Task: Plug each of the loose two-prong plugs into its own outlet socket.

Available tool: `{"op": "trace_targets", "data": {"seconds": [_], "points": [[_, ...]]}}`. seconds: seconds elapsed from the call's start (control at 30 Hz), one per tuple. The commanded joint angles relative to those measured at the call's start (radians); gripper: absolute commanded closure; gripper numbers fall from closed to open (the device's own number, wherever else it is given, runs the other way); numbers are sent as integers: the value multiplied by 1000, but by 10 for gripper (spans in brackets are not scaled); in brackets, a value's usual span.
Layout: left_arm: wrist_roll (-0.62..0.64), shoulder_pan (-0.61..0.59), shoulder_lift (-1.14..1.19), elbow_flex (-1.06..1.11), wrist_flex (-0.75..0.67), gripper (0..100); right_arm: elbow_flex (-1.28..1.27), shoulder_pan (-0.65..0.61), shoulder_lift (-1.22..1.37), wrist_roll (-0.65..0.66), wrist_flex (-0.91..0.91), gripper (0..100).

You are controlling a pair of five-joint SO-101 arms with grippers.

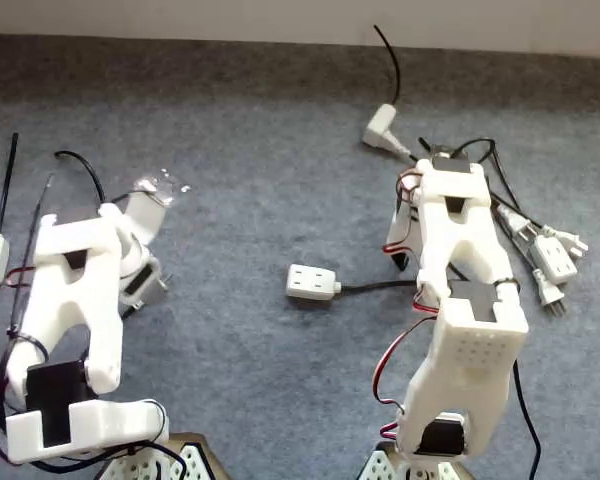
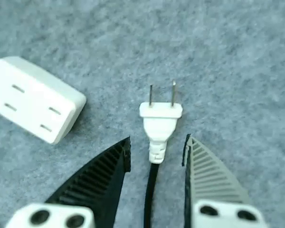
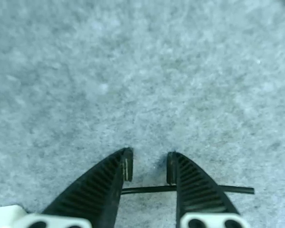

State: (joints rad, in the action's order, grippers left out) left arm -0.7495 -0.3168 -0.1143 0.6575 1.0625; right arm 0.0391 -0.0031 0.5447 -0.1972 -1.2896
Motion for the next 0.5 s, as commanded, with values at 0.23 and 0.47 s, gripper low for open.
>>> {"op": "trace_targets", "data": {"seconds": [0.23,0.47], "points": [[49,18,-7,107,-290,802,1,-21,10,-12,48,875],[38,-38,-16,99,-328,801,1,-21,10,-12,48,875]]}}
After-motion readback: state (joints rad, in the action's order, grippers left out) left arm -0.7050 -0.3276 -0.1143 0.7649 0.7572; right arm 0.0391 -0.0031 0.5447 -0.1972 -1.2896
